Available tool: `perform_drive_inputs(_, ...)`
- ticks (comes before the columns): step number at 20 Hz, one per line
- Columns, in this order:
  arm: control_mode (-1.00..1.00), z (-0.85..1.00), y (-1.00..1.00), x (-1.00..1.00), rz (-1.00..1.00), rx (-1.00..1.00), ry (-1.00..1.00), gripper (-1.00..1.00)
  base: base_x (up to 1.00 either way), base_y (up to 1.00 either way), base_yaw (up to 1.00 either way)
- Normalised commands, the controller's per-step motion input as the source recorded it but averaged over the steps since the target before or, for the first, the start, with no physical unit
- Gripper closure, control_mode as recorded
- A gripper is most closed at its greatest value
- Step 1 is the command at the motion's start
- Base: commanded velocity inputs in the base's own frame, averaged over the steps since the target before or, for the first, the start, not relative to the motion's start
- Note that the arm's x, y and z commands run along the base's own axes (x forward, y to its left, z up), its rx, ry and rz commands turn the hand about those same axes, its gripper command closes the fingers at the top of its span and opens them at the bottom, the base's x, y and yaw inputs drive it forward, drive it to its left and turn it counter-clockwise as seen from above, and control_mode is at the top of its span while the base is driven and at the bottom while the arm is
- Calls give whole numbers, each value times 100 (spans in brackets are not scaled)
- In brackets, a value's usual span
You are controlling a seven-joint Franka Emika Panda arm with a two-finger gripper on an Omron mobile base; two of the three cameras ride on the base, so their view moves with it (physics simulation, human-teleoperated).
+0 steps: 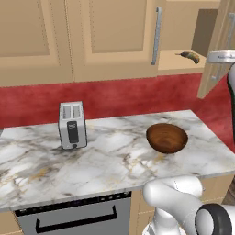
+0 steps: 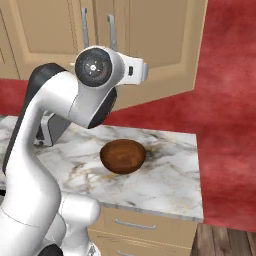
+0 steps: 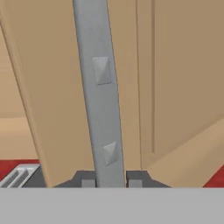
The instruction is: Open the cabinet. Pick the tangerine and banana from the cabinet and place them into the bowl. Then close the cabinet.
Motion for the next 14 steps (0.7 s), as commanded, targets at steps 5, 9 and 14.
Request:
perform_drive_inputs(5, -100, 0, -36, -43, 8, 0, 0, 100, 0, 0, 0)
perform_drive_inputs(9, -100, 0, -34, -32, 10, 0, 0, 100, 0, 0, 0)
perform_drive_inputs(14, -100, 0, -20, -9, 15, 0, 0, -100, 0, 0, 0)
